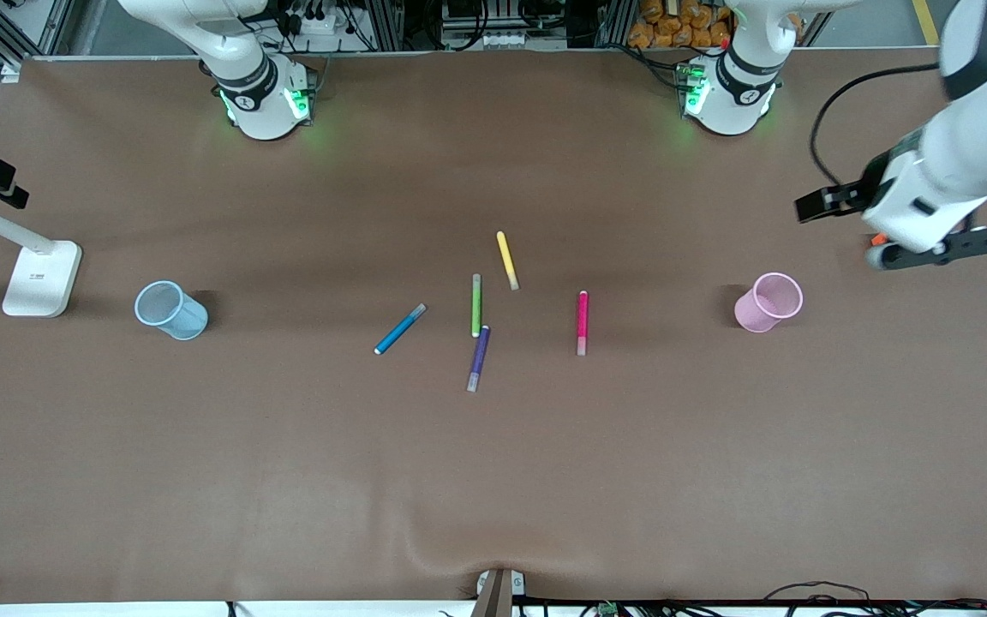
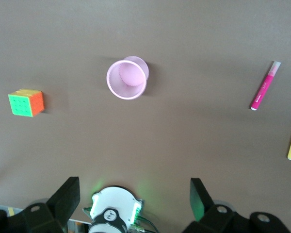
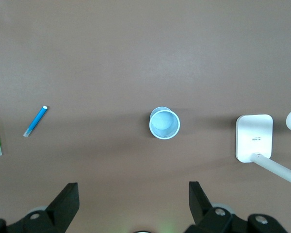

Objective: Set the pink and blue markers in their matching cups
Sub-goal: 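Move the left gripper over the pink marker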

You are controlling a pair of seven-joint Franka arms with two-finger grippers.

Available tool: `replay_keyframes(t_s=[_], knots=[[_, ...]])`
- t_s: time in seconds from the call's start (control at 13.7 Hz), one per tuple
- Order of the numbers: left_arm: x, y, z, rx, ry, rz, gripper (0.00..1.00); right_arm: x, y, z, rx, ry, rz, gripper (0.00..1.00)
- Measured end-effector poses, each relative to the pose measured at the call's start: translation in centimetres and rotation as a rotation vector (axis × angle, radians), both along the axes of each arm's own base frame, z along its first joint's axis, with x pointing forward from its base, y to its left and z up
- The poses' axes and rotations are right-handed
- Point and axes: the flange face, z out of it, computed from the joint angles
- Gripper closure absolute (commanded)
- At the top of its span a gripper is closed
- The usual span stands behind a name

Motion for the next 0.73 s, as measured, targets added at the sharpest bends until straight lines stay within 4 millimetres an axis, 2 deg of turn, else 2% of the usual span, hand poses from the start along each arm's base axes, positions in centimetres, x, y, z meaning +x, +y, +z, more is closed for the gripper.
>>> replay_keyframes(t_s=[0.15, 0.29, 0.51, 0.73], knots=[[0.4, -1.1, -1.7, -0.021, 0.036, 0.010, 0.00, 0.0, 0.0, 0.0, 0.003, 0.000, 0.000, 0.00], [1.1, -1.4, -3.8, -0.046, 0.082, 0.034, 0.00, 0.0, 0.0, 0.0, 0.005, 0.000, 0.000, 0.00], [2.2, -2.1, -8.0, -0.048, 0.156, 0.038, 0.00, 0.0, 0.0, 0.0, 0.005, 0.000, -0.001, 0.00], [3.0, -5.6, -12.9, -0.068, 0.229, 0.025, 0.00, 0.0, 0.0, 0.0, 0.005, 0.000, -0.001, 0.00]])
